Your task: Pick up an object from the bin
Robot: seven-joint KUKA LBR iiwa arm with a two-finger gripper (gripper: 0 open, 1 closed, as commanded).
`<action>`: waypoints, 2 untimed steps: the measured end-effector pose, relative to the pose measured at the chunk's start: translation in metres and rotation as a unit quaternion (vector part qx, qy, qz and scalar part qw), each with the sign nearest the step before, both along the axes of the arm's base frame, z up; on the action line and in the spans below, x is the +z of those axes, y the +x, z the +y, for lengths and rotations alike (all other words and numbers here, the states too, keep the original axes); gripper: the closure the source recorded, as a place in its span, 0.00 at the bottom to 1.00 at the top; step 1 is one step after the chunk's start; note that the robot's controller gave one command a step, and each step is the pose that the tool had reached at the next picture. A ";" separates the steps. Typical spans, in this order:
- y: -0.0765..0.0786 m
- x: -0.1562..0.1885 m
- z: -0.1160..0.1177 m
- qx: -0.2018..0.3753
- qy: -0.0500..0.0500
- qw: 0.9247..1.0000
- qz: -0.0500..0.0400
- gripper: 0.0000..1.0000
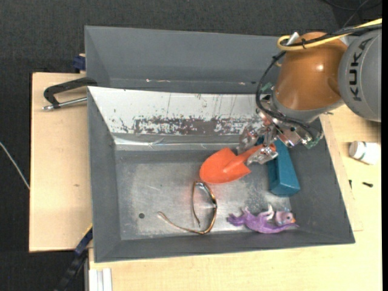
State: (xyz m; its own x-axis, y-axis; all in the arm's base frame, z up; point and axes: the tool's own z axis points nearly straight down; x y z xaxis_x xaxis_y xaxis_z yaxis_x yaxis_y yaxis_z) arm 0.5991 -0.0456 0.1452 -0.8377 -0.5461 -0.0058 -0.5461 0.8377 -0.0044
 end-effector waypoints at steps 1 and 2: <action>-0.019 0.027 0.004 0.012 0.001 1.000 0.003 1.00; -0.013 0.030 0.010 0.015 0.001 1.000 -0.001 1.00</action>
Offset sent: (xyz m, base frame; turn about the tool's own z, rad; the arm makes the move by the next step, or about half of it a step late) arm -0.0040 0.0201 -0.0011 -0.0376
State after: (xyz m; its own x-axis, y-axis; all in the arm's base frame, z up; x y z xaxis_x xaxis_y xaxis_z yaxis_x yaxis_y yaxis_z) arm 0.5858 -0.0352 0.1750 -0.8209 -0.5710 -0.0083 -0.5709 0.8210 -0.0048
